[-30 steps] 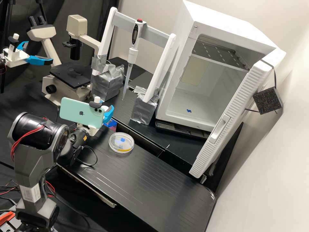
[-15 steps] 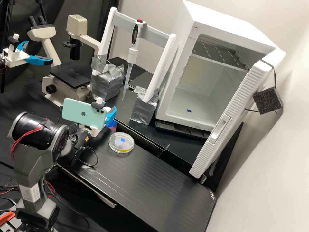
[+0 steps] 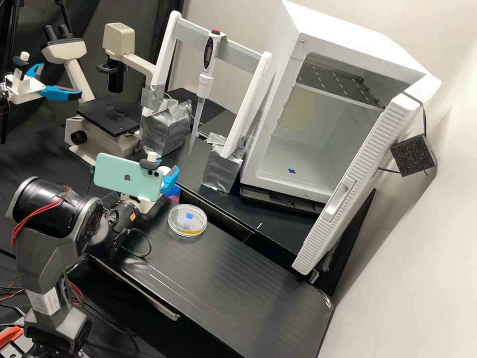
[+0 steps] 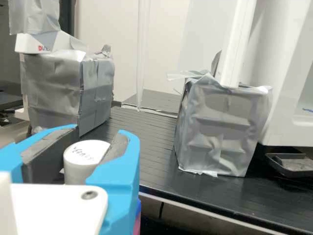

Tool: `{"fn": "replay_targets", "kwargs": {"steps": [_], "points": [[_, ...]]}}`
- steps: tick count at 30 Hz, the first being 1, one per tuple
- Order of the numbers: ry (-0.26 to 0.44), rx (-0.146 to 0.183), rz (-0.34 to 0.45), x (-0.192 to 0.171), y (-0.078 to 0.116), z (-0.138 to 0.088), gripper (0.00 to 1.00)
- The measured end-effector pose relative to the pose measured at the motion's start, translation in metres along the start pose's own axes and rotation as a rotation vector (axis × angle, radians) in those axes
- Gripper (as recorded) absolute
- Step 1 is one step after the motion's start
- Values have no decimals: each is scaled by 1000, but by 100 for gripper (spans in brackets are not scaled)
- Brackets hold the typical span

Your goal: Close the bottle

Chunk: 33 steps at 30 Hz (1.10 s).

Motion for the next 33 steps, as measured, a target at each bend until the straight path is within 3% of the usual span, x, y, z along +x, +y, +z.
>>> {"fn": "replay_targets", "kwargs": {"steps": [33], "points": [[0, 0, -12, 3, -2, -1, 0]]}}
